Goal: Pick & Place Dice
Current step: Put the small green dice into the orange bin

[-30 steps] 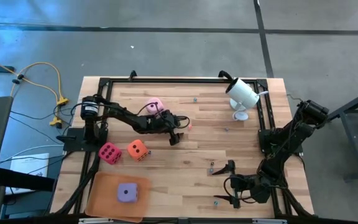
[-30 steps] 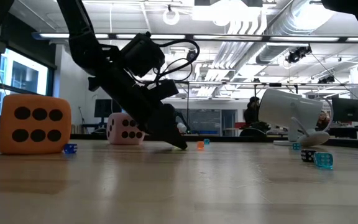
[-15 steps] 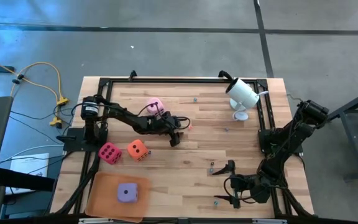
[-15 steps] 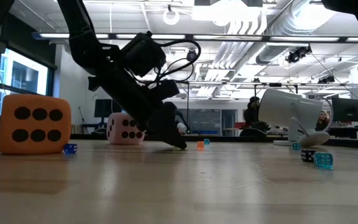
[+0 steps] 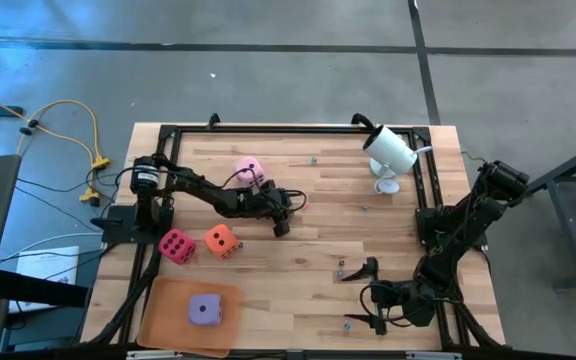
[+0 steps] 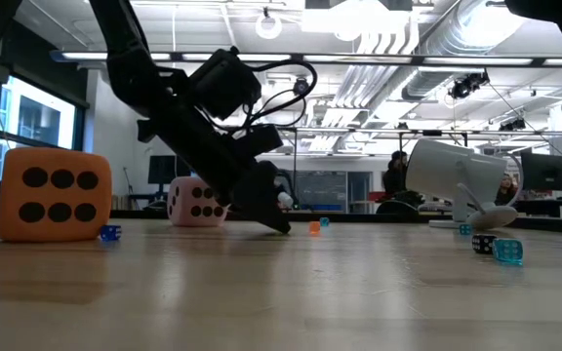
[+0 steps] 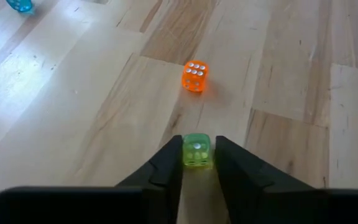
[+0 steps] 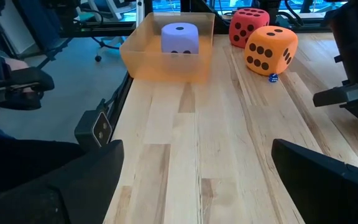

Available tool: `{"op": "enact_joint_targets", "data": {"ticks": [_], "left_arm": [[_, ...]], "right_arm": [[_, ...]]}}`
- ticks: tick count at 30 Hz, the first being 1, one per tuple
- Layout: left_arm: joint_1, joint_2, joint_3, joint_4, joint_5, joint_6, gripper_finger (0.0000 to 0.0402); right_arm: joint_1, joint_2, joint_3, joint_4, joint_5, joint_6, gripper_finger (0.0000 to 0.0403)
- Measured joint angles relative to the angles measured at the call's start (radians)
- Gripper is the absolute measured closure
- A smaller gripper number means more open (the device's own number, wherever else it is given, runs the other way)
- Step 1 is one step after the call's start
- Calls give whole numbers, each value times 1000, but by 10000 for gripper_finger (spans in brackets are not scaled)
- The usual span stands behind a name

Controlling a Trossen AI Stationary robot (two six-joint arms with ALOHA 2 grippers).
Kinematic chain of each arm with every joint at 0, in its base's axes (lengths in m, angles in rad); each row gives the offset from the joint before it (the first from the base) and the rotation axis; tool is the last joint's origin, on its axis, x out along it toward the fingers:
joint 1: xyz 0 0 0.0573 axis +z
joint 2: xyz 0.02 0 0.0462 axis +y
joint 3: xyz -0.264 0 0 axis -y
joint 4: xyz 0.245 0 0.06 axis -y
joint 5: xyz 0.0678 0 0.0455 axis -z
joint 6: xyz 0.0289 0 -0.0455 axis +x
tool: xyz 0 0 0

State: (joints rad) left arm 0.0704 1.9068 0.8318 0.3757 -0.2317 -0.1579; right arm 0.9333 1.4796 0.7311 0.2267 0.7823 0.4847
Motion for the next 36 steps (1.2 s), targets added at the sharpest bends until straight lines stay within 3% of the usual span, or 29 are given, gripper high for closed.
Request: {"op": "enact_joint_targets", "data": {"ticks": [6, 15, 22, 29, 36], "left_arm": [[-22, 0, 0, 1, -48, 2, 356], [-47, -15, -4, 7, -95, -50, 357], [-125, -157, 21, -96, -89, -22, 357], [-289, -374, 157, -548, -137, -49, 357], [-509, -411, 434, -1187, -213, -360, 351]], "right_arm": [[0, 0, 0, 0, 0, 0, 4], [0, 0, 0, 0, 0, 0, 4], [0, 0, 0, -13, 0, 0, 4], [0, 0, 0, -17, 0, 6, 4], [0, 0, 0, -40, 2, 8, 4]]}}
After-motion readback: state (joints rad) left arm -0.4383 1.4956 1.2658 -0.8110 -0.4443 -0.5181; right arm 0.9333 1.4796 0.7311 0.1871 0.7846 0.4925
